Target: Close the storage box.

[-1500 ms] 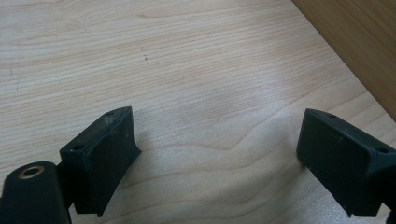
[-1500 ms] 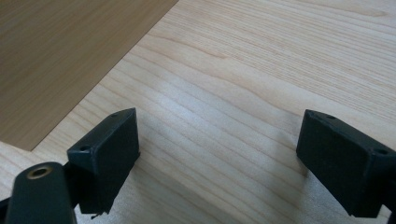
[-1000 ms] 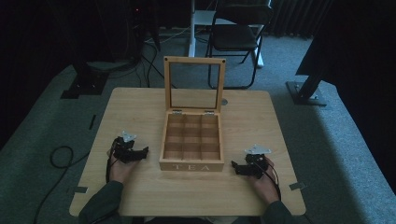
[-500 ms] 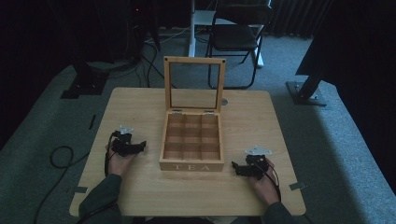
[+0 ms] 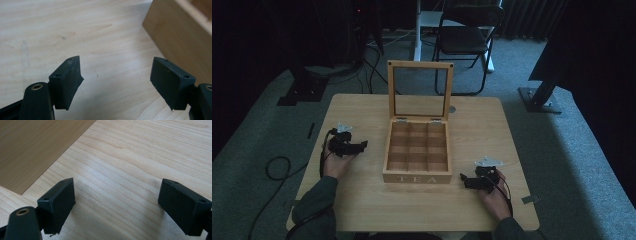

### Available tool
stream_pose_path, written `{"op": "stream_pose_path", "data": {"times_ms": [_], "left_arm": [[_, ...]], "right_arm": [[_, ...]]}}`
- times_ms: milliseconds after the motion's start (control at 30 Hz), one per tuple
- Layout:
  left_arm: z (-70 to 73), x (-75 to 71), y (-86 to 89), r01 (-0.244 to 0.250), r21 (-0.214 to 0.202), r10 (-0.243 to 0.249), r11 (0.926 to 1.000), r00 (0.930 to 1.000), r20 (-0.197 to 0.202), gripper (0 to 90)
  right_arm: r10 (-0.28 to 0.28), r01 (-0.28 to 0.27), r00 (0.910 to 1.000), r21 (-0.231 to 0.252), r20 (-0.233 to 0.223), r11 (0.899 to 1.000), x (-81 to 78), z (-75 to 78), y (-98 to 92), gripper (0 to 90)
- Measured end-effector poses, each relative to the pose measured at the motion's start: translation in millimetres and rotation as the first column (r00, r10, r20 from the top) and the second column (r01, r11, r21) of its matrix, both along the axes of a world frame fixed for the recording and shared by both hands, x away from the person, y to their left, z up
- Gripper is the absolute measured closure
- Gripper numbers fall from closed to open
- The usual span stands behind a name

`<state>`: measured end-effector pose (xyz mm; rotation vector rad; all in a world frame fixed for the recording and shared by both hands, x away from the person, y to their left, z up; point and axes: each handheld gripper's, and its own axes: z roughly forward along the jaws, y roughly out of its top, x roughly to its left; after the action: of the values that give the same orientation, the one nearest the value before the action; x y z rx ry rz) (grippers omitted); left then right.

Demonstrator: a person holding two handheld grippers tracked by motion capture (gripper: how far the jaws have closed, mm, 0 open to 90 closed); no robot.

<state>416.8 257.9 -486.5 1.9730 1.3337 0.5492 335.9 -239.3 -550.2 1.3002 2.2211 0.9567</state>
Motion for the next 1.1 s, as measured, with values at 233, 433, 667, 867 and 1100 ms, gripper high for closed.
{"op": "stream_pose_path", "data": {"times_ms": [233, 433, 667, 867, 1100], "left_arm": [[28.2, 10.4, -2.6, 0.028, 0.000, -0.028, 0.9996, 0.9983, 0.050, 24.8], [50.1, 24.0, -8.8, 0.054, 0.007, -0.055, 0.9985, 0.9958, 0.073, 24.8], [69.0, 38.6, -14.8, 0.060, -0.005, -0.060, 0.9982, 0.9939, 0.093, 24.8], [79.5, 46.4, -17.1, 0.065, -0.040, -0.061, 0.9971, 0.9923, 0.108, 24.7], [84.3, 56.2, -17.7, 0.050, -0.064, -0.043, 0.9967, 0.9936, 0.104, 24.7]], "right_arm": [[-0.001, 0.001, 1.0000, 0.001, 0.000, 1.000, -0.2, 0.0, 0.1, 13.7], [0.000, 0.000, 1.0000, -0.001, 0.001, 1.000, 0.2, 0.0, 0.2, 13.7], [-0.005, 0.005, 1.0000, 0.000, 0.000, 1.000, -0.2, 0.0, 0.6, 13.6], [-0.002, 0.002, 1.0000, 0.000, 0.000, 1.000, -1.6, 0.0, 0.7, 13.6], [0.002, -0.002, 1.0000, 0.000, 0.001, 1.000, -3.5, 0.0, 0.9, 13.7]]}}
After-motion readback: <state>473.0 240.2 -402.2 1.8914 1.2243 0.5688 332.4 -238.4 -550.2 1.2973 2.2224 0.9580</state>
